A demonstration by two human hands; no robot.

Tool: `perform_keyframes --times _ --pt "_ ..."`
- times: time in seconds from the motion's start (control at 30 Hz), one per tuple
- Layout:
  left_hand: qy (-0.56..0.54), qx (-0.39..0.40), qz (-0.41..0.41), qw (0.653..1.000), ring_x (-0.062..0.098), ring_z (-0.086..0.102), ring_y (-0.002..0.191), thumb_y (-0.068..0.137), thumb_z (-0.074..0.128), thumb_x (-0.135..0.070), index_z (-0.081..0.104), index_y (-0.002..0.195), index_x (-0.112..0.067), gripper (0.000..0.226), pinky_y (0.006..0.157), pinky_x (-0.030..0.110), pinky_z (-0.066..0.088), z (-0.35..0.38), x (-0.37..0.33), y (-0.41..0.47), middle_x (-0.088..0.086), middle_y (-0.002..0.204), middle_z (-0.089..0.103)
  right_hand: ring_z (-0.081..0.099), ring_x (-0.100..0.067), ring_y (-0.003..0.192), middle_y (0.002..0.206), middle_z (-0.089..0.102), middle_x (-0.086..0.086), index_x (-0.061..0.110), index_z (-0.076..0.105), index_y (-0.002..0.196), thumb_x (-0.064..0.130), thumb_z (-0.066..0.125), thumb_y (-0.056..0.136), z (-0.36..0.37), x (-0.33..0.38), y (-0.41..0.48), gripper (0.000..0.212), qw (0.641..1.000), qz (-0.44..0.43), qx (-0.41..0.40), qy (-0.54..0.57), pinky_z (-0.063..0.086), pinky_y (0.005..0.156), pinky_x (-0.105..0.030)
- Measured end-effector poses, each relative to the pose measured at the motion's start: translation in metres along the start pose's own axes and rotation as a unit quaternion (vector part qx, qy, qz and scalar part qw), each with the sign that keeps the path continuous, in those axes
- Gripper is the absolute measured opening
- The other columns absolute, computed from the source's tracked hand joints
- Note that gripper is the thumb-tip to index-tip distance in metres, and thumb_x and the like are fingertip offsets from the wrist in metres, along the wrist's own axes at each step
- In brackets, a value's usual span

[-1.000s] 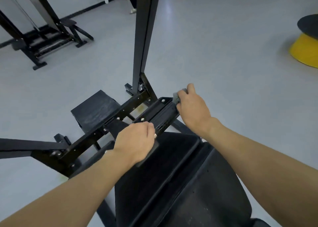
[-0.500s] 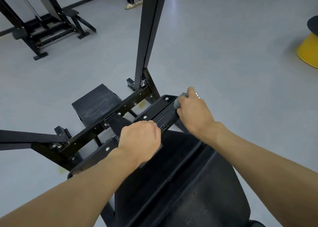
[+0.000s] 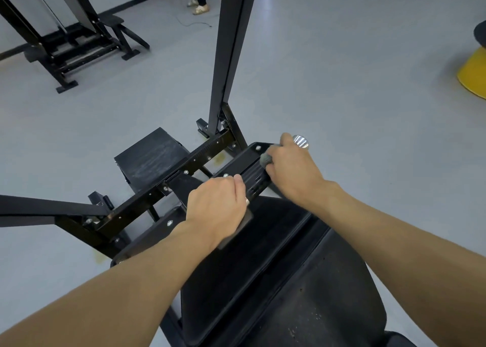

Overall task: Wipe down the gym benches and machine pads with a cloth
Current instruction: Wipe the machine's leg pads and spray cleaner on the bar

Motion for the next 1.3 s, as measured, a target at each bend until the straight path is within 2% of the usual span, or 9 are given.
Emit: perform_keyframes --times 0.13,0.27,0.4,0.47,0.6,0.7,1.07,1.2,1.3 --pt "-0.023 -0.010 0.003 1.000 0.019 0.056 0.056 0.106 0.017 -0.033 0.051 0.069 -0.015 0.053 0.060 0.040 0.053 0.001 0.000 0.000 -0.002 0.059 0.049 0.052 -0.020 0.069 0.110 0.044 -0.006 0.010 0.064 0.098 0.012 0.054 0.094 0.016 0.017 -0.015 0.011 1.000 -0.014 0.003 0.009 0.046 0.066 -0.031" --pt "0.001 -0.029 -0.005 1.000 0.015 0.042 0.059 0.101 0.004 -0.033 0.059 0.102 -0.010 0.060 0.054 0.031 0.030 0.000 0.004 0.002 -0.005 0.072 0.045 0.048 -0.016 0.069 0.099 0.038 0.001 0.010 0.063 0.099 0.013 0.052 0.095 0.028 0.038 -0.032 0.012 0.997 -0.049 0.010 0.056 0.041 0.065 -0.029" --pt "0.057 -0.021 0.018 0.998 0.013 0.043 0.060 0.099 0.003 -0.035 0.060 0.102 -0.013 0.061 0.053 0.030 0.028 -0.003 0.002 0.002 -0.008 0.068 0.041 0.055 -0.015 0.075 0.100 0.047 -0.002 0.010 0.070 0.099 0.000 0.051 0.093 0.027 0.028 -0.041 0.022 0.962 0.009 0.034 0.272 0.051 0.061 -0.027" --pt "0.080 0.002 0.028 0.996 0.009 0.039 0.055 0.102 0.005 -0.028 0.060 0.113 -0.011 0.059 0.048 0.026 0.025 -0.001 -0.002 0.001 -0.009 0.067 0.038 0.062 -0.019 0.068 0.100 0.059 -0.011 0.011 0.071 0.101 -0.008 0.044 0.089 0.018 0.003 -0.037 0.035 0.880 0.144 -0.087 0.445 0.052 0.051 -0.025" --pt "0.071 0.013 0.012 0.997 0.016 0.056 0.061 0.107 0.017 -0.020 0.059 0.108 -0.011 0.043 0.051 0.029 0.046 -0.001 -0.001 0.002 -0.006 0.067 0.045 0.058 -0.023 0.059 0.081 0.062 -0.014 0.008 0.064 0.096 -0.005 0.039 0.090 0.017 -0.051 -0.026 0.029 0.609 0.428 -0.231 0.627 0.038 0.042 -0.023" --pt "0.062 0.020 0.009 0.998 0.022 0.063 0.067 0.107 0.023 -0.018 0.058 0.107 -0.009 0.036 0.061 0.041 0.058 -0.002 -0.004 -0.001 -0.003 0.069 0.049 0.055 -0.024 0.068 0.089 0.060 -0.013 0.011 0.056 0.093 0.002 0.042 0.091 0.032 -0.056 -0.010 0.016 0.548 0.433 -0.153 0.699 0.036 0.046 -0.025" --pt "0.100 -0.002 0.038 0.994 0.024 0.062 0.063 0.108 0.020 -0.026 0.059 0.086 -0.013 0.046 0.065 0.043 0.057 0.000 -0.007 0.003 -0.002 0.064 0.052 0.044 -0.008 0.058 0.073 0.047 0.000 0.009 0.052 0.098 0.006 0.038 0.102 0.072 0.000 -0.053 0.015 0.697 0.324 0.005 0.639 0.037 0.047 -0.020" --pt "0.107 0.003 0.051 0.993 0.024 0.062 0.066 0.109 0.020 -0.024 0.057 0.094 -0.012 0.042 0.069 0.046 0.057 -0.001 -0.008 0.002 -0.002 0.066 0.049 0.035 -0.008 0.052 0.074 0.041 -0.002 0.014 0.048 0.103 -0.001 0.029 0.099 0.055 -0.033 -0.031 0.024 0.617 0.349 -0.119 0.696 0.029 0.046 -0.024" --pt "0.117 0.002 0.053 0.992 0.025 0.062 0.069 0.109 0.018 -0.026 0.056 0.090 -0.013 0.044 0.071 0.044 0.056 -0.002 -0.009 0.002 0.000 0.069 0.054 0.038 -0.011 0.056 0.082 0.048 -0.005 0.014 0.051 0.101 -0.001 0.026 0.098 0.054 -0.033 -0.014 0.029 0.641 0.383 -0.156 0.647 0.030 0.041 -0.023"
Point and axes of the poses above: each hand's wrist, its own y-axis towards the middle knuckle, its own z-axis out of the palm, x = y × z, the point moved 3 cm from there along y, towards the middle knuckle
